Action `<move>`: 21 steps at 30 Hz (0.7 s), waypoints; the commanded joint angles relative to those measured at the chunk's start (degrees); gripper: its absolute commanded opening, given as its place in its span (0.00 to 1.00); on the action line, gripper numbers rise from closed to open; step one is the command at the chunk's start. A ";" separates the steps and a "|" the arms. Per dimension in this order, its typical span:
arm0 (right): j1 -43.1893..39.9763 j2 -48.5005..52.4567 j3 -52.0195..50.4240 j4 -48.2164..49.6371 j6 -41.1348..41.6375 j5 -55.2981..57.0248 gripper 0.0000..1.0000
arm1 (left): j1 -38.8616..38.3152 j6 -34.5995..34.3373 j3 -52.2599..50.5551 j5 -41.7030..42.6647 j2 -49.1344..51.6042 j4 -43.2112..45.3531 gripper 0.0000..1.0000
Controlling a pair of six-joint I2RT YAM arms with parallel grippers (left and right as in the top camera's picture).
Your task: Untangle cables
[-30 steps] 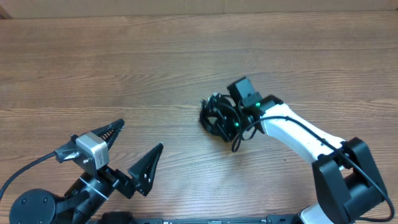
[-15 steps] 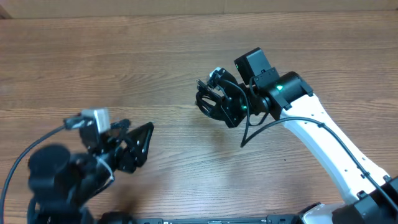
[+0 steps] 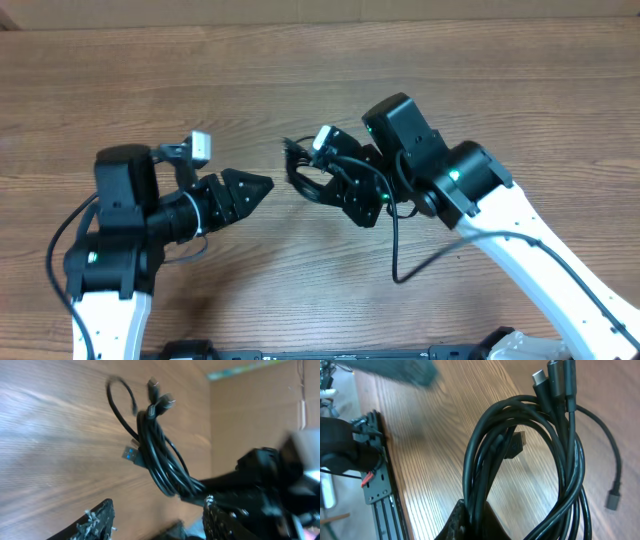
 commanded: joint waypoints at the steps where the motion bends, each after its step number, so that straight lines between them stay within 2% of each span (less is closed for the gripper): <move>1: 1.33 -2.89 1.66 1.44 -0.81 -0.63 0.04 | 0.20 -1.36 0.94 7.69 2.43 0.04 0.56; 13: 5.09 -3.23 1.64 1.62 0.28 -4.42 0.04 | 0.17 -1.33 0.94 8.13 3.50 1.66 0.63; 21: 7.08 -3.26 1.66 3.08 0.28 -5.20 0.04 | 0.20 -1.29 0.94 7.91 3.50 1.79 0.61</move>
